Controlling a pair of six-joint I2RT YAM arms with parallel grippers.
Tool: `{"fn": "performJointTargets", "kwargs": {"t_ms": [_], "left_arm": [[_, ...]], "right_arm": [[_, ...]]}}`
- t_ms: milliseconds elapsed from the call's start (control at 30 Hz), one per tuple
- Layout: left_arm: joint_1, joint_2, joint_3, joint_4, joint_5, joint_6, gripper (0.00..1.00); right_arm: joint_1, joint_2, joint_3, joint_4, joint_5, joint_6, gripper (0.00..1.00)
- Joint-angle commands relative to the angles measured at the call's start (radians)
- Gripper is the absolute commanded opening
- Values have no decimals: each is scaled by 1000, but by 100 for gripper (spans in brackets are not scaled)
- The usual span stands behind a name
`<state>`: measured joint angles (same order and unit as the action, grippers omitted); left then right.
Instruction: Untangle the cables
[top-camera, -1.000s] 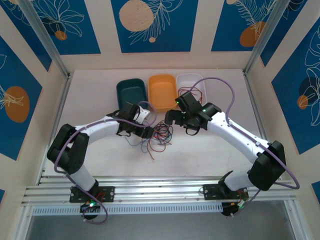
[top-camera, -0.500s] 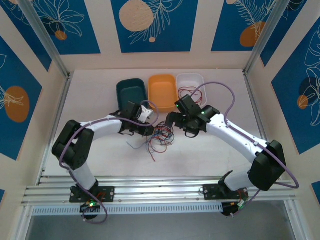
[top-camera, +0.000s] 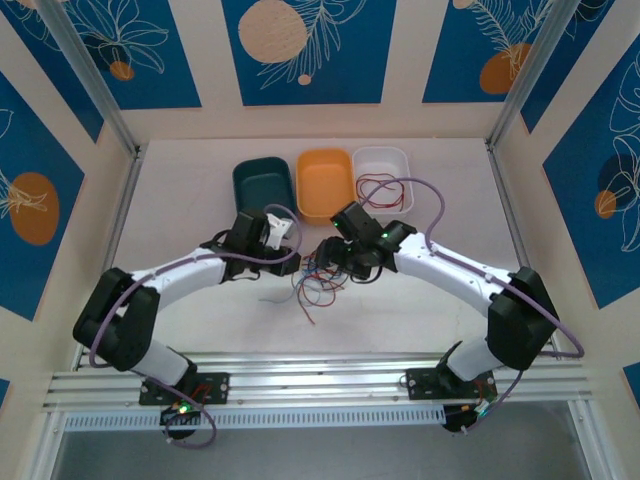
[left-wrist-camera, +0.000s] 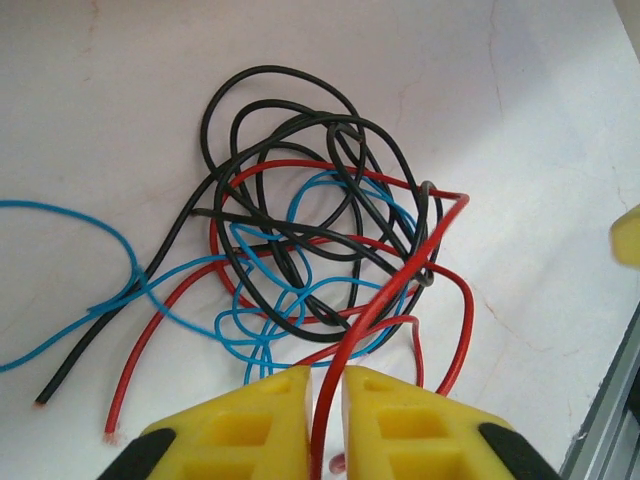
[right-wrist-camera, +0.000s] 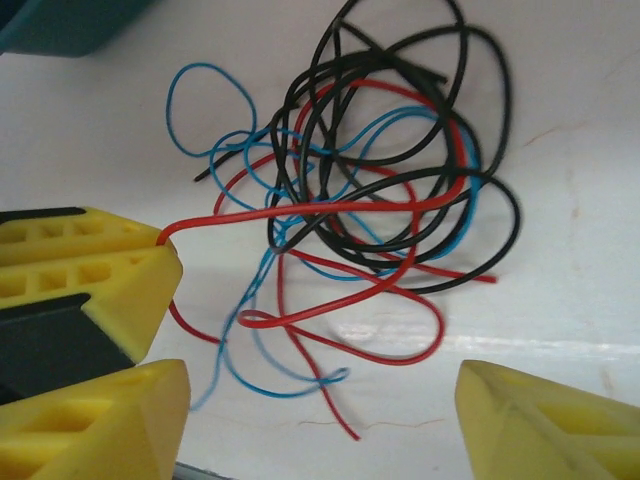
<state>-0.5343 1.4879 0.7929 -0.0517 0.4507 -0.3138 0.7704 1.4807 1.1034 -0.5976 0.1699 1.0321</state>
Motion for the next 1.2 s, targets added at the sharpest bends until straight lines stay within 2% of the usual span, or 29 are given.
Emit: {"fn": "performJointTargets", "kwargs": {"t_ms": [0, 433, 800, 900, 1167], "left_arm": [[-1, -39, -32, 21, -59, -36, 12], [0, -61, -52, 62, -69, -66, 10], [0, -54, -67, 85, -61, -74, 9], [0, -52, -71, 87, -63, -76, 9], [-1, -49, -73, 89, -67, -76, 10]], "right_arm": [[16, 26, -2, 52, -35, 37, 65], [21, 127, 3, 96, -62, 57, 55], [13, 209, 21, 119, -91, 66, 57], [14, 232, 35, 101, -102, 66, 61], [13, 232, 23, 38, -80, 77, 62]]}}
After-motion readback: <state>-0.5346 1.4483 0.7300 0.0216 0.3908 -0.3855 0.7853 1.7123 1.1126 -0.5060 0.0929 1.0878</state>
